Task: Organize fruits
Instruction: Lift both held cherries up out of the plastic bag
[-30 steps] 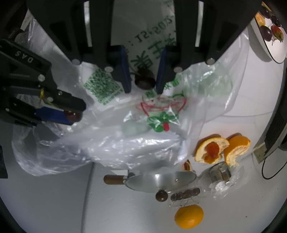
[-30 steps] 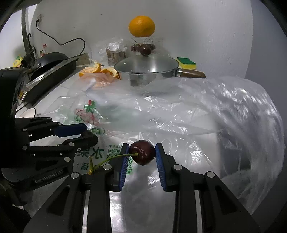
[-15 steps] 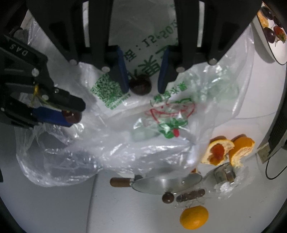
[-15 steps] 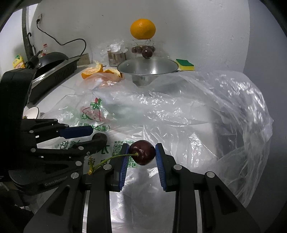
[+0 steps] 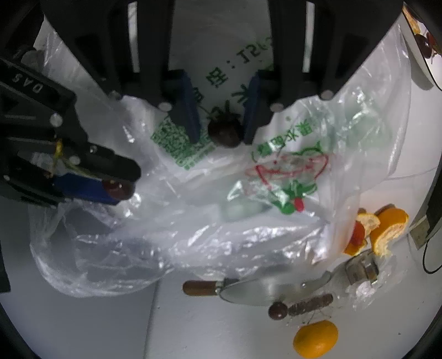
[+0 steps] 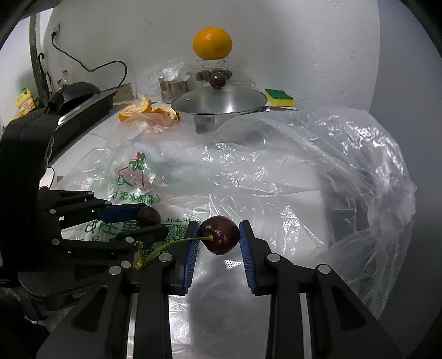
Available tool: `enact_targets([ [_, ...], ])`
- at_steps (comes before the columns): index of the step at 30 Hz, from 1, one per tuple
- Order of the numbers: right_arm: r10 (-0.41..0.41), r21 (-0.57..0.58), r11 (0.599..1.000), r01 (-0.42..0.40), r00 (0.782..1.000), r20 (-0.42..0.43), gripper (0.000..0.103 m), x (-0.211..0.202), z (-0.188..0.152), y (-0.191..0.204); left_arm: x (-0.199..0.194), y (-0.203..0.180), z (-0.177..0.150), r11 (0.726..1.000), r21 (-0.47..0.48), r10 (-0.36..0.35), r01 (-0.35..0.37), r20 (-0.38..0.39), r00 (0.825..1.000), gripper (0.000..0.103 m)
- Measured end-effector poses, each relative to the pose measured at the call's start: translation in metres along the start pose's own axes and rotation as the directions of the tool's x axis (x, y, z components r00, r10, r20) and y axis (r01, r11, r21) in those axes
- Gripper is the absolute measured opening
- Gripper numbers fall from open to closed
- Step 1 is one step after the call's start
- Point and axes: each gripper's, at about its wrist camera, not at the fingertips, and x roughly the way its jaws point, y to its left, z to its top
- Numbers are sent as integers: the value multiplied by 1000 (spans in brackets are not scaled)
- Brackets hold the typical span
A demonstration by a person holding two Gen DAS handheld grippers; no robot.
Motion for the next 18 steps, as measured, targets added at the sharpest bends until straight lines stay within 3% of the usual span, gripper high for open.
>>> enact_targets([
  [4, -6, -2, 1000, 6, 1000, 4, 32, -4, 0, 1, -5, -2, 0, 1000, 11, -4, 4, 13, 1000, 24],
  [18, -17, -11, 1000, 17, 1000, 20, 32, -16, 1, 8, -27, -2, -2, 1000, 16, -7, 6, 53, 999, 23],
])
